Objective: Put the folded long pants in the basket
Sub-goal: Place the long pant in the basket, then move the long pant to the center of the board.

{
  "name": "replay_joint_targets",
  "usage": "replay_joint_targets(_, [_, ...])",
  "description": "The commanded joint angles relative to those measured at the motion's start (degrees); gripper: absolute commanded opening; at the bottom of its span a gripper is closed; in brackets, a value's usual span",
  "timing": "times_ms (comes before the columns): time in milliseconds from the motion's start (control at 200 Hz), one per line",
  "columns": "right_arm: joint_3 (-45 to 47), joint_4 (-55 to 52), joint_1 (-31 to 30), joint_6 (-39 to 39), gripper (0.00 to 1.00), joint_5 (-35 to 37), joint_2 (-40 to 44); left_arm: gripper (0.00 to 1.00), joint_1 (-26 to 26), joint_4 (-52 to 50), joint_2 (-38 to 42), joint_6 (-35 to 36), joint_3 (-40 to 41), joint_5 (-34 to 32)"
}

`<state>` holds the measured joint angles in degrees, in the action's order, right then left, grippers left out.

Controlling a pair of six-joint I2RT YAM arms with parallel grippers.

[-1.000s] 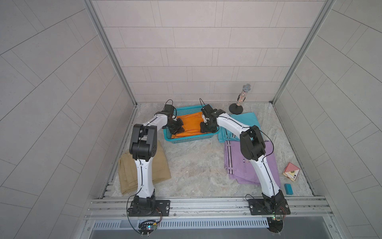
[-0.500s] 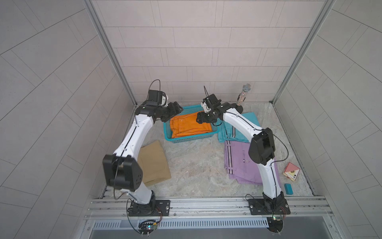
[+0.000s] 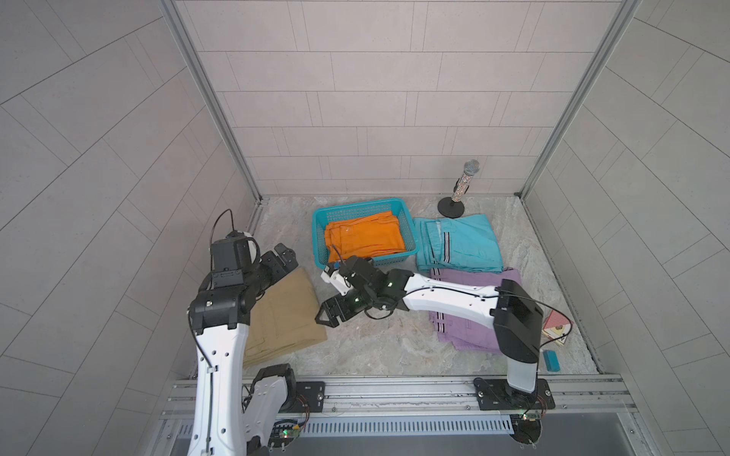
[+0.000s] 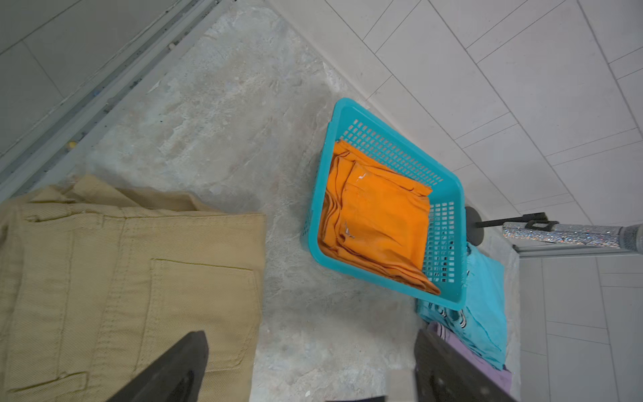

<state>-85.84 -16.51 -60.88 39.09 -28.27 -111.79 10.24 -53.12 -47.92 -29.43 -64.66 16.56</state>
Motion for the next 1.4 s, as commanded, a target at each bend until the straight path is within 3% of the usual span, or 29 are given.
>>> replay_joint_targets(0, [-0.5, 3.2, 0.8, 2.6, 0.92, 0.6, -1.8, 1.00, 0.4, -3.9, 2.8, 3.8, -0.4, -4.3])
replay_joint_targets(130, [-3.9, 3.0, 0.7, 2.2, 0.92, 1.4, -8.6, 1.00, 0.4, -7.1, 5.2, 4.6, -0.4, -5.7])
replay_joint_targets(560, [-26.5, -5.3, 0.9, 1.8, 0.90, 4.6, -30.4, 1.00, 0.4, -10.6, 8.0, 3.6, 3.9, 1.4])
replay_joint_targets(635, [-27.7, -5.2, 0.9, 2.0, 0.76, 4.5, -31.6, 1.00, 0.4, -11.1, 8.8, 3.6, 4.0, 2.0])
replay_joint_targets(730, [-26.3, -5.1, 0.9, 1.6, 0.32, 6.2, -30.7, 1.00, 0.4, -11.8, 9.6, 3.5, 4.2, 2.8])
replay_joint_targets(780, [-23.1, -4.7, 0.9, 1.1, 0.12, 7.7, -28.7, 0.99, 0.4, -11.5, 9.7, 3.1, 5.0, 4.1])
replay_joint_targets(831, [-18.4, -3.4, 1.2, 0.8, 0.00, 9.1, -25.5, 0.99, 0.5, -11.1, 9.7, 2.6, 6.0, 5.7])
replay_joint_targets(1006, [8.6, 6.4, 4.4, 2.6, 0.00, 11.9, -9.4, 0.98, 0.3, -7.3, 10.4, 0.3, 12.6, 12.6])
replay_joint_targets(1146, [29.4, 13.2, 10.2, 4.9, 0.00, 11.5, 3.8, 0.97, -0.8, -3.9, 8.1, -1.4, 17.8, 14.0])
replay_joint_targets(1291, [40.9, 12.8, 14.5, 4.1, 0.00, 12.0, 14.1, 0.96, -7.3, 3.1, 4.3, -6.3, 22.5, 14.0])
replay_joint_targets(1396, [45.5, 11.7, 17.8, 3.8, 0.00, 12.3, 18.6, 0.96, -13.3, 8.8, 3.8, -11.0, 25.4, 9.0])
